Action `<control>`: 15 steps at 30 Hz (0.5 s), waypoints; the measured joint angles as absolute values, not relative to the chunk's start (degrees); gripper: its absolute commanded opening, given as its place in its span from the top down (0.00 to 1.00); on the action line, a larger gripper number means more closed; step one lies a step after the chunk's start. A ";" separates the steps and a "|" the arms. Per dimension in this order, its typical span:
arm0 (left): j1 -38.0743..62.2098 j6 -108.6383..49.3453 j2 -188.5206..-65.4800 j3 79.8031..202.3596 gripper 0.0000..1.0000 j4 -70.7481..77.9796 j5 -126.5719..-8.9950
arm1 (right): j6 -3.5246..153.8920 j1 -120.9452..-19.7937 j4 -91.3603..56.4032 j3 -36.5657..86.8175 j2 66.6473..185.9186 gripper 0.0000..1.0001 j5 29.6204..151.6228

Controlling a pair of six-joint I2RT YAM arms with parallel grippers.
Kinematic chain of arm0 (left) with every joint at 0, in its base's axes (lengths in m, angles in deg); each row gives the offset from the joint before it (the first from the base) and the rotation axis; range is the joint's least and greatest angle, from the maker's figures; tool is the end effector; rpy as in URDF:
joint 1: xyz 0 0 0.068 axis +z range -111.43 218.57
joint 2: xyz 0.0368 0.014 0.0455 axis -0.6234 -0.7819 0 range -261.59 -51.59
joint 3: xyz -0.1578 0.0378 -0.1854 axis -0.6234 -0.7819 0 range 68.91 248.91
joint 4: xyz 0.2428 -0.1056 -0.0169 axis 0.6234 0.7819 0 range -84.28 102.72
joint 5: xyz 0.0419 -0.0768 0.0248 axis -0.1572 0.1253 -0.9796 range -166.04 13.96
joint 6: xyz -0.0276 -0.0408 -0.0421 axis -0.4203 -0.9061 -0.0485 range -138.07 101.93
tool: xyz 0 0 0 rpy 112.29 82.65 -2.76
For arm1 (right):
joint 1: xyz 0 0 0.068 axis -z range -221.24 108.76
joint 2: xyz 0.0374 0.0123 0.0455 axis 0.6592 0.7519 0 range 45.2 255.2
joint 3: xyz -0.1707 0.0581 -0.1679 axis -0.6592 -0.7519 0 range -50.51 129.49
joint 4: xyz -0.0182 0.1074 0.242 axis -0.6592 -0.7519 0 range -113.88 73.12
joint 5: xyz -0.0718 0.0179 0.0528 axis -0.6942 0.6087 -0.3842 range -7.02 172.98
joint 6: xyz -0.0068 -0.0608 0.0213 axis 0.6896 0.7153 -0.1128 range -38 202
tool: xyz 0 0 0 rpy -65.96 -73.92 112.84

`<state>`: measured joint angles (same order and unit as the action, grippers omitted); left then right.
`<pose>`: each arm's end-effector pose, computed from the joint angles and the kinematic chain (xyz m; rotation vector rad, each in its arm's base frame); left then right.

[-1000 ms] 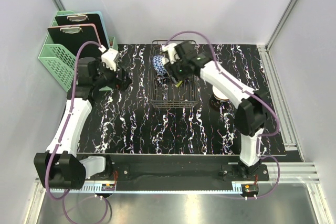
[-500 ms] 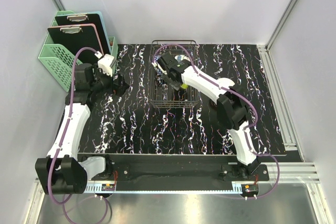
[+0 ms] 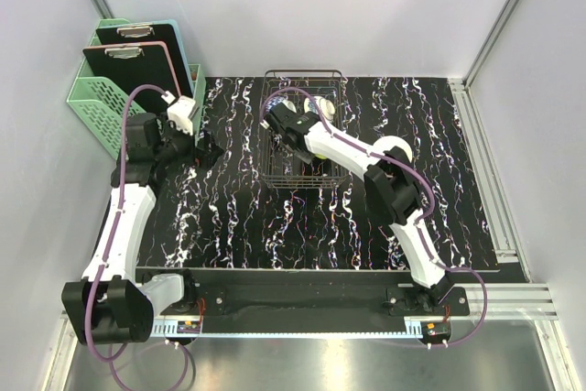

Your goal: Load the bowls into the dish rack

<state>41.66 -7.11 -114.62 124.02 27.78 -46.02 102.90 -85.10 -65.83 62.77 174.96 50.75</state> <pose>0.2708 -0.0108 0.2906 0.4500 1.9905 -0.3943 0.3618 0.3102 0.1760 -1.2302 2.2396 -0.6115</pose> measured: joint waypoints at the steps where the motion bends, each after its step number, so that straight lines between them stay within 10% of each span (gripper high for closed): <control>1: 41.75 -7.08 -114.53 124.00 0.01 27.81 -45.96 | 102.93 -85.21 -65.96 63.03 175.07 1.00 50.62; 5: 42.21 -7.06 -114.53 124.00 0.01 27.81 -45.70 | 103.23 -85.62 -66.38 63.60 175.55 0.96 50.07; 15: 43.02 -6.91 -114.53 123.87 0.01 27.76 -44.63 | 104.76 -87.15 -67.49 63.60 176.33 0.41 47.87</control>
<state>43.02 -6.91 -114.53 123.87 27.76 -44.63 104.76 -87.15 -67.49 63.60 176.33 47.87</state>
